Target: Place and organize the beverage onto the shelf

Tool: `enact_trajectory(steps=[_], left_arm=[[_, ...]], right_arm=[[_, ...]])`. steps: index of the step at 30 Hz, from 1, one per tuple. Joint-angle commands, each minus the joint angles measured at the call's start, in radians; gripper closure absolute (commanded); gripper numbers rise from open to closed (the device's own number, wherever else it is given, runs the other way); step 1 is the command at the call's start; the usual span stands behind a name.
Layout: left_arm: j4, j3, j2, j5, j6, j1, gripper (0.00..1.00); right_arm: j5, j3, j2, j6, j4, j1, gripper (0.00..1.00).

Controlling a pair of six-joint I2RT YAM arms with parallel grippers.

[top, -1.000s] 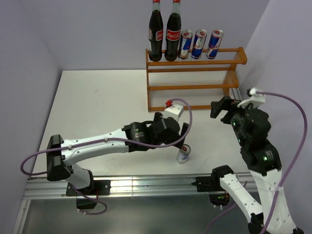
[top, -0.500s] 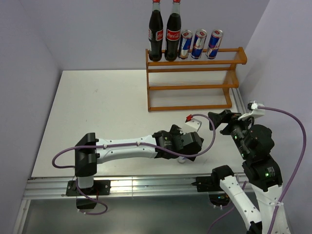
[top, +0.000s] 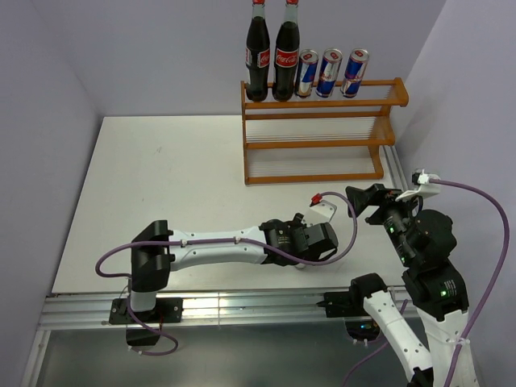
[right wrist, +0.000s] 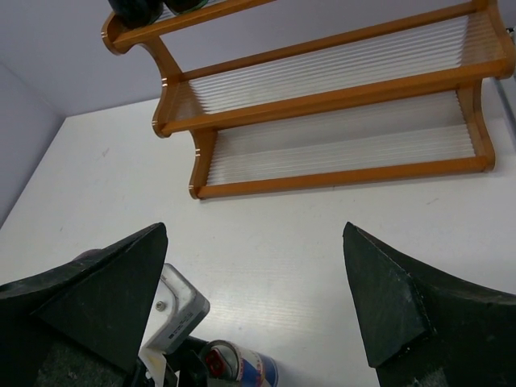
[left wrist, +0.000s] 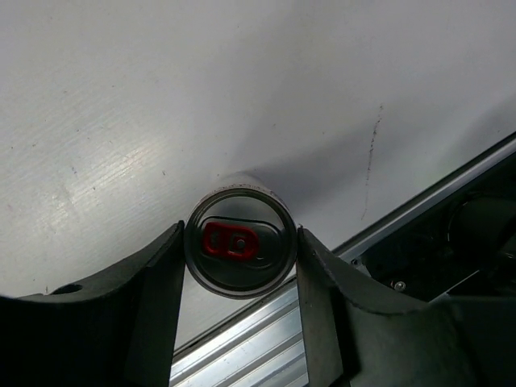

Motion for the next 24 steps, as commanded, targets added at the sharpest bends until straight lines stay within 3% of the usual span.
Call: enact_trajectory(steps=[1,3,7,19,24], left_arm=[[0.012,0.023,0.013,-0.010,-0.001,-0.006,0.68],[0.018,0.016,-0.004,-0.019,0.001,-0.003,0.75],[0.022,-0.027,-0.048,-0.048,-0.010,0.015,1.00],[0.028,-0.237,-0.353,-0.087,-0.047,0.158,1.00],[-0.001,-0.302,-0.488,-0.033,-0.039,0.288,1.00]], right_arm=[[-0.046,0.023,-0.004,-0.014,0.018,0.005,0.04],[-0.065,0.011,-0.007,-0.013,0.031,0.005,0.04],[-0.093,-0.032,-0.026,0.004,0.084,0.004,0.04],[-0.091,-0.141,-0.033,0.072,0.227,0.005,0.04],[-0.240,-0.219,0.039,0.119,0.340,0.005,0.04]])
